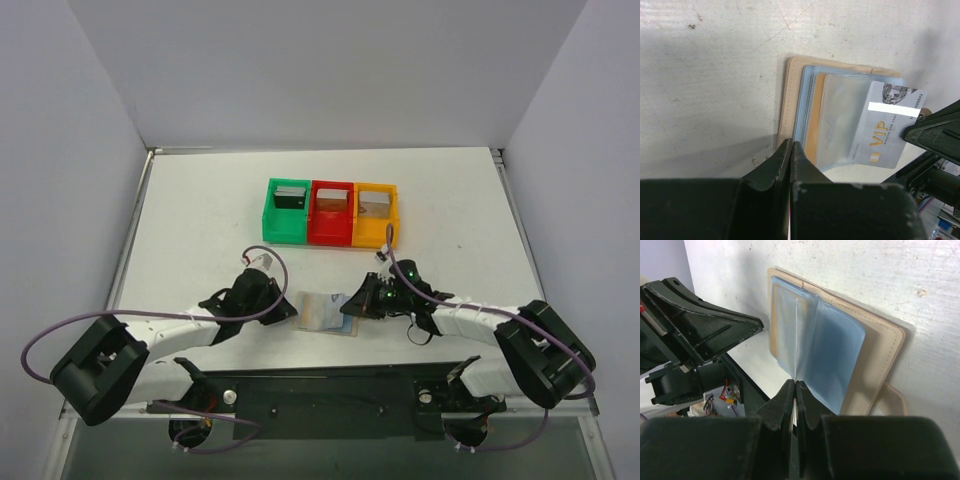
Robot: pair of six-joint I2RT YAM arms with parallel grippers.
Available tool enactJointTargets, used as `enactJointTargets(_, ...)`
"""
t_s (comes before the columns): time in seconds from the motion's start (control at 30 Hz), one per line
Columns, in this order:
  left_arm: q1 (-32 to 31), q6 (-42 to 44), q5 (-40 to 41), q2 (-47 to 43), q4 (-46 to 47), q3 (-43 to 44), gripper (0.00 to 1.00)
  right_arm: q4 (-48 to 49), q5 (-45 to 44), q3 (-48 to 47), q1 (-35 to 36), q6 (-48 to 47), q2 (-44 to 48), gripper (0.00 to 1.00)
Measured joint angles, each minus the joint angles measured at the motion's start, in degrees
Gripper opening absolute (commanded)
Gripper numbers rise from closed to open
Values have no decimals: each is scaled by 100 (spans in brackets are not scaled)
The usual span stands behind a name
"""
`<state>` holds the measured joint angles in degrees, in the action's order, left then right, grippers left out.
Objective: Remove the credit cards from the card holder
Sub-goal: Remove the credit card from the card holder.
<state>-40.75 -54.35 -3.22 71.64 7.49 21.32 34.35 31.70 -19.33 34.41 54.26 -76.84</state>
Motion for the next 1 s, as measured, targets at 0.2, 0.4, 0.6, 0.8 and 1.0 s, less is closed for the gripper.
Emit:
enactJointTargets(0.2, 0, 7, -4, -192, -24, 0, 0, -487, -92, 0, 0, -199, 334, 0)
enactJointTargets(0.4, 4, 9, 0, -496, -131, 0, 4, -964, -195, 0, -17, -358, 811, 0)
enactJointTargets(0.6, 7, 33, 0, -765, -256, 2, 11, -1283, -282, 0, -26, -490, 1058, 0)
enactJointTargets(0.8, 48, 103, -9, -1117, -553, 46, 24, -1945, -361, -144, -26, -737, 1541, 0)
enactJointTargets(1.0, 297, 227, -361, -1670, -636, 358, 42, -2909, -144, -1051, -33, -1263, 2002, 0)
